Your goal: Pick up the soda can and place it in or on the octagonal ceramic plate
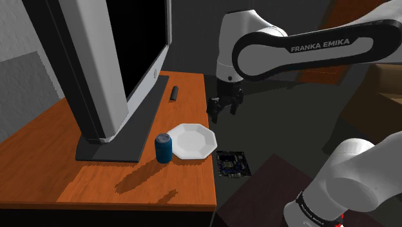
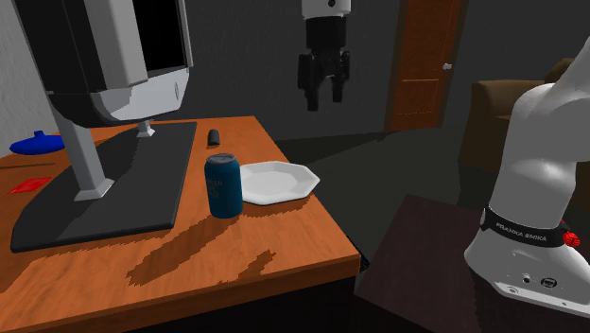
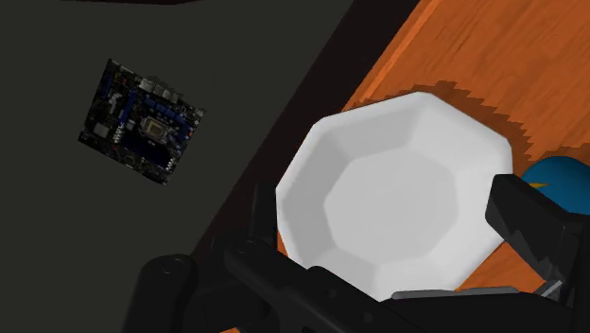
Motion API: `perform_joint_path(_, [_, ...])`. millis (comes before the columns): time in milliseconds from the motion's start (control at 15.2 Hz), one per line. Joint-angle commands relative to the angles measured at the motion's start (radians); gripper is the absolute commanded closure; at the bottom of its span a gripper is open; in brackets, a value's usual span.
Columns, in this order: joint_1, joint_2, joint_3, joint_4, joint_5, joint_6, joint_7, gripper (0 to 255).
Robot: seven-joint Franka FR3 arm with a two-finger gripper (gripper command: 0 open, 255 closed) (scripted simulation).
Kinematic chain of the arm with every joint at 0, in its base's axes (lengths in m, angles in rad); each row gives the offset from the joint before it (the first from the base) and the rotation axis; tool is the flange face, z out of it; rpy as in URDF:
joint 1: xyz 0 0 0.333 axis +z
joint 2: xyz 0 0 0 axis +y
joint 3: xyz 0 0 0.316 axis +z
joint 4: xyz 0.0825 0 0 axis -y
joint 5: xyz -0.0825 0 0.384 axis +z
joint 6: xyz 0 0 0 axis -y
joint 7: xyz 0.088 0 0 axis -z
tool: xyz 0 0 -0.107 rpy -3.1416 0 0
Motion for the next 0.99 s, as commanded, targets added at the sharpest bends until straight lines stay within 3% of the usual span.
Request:
perform_joint_path(0, [0.009,0.058,0.031,0.028,0.008,0.034,0.037,0])
perform_joint_path(462, [0.033,0.289,0.124,0.178,-0.015,0.123,0.163,0])
perform_joint_path(924, [0.077,0.542,0.188,0.384,-0.102,0.166,0.301,0])
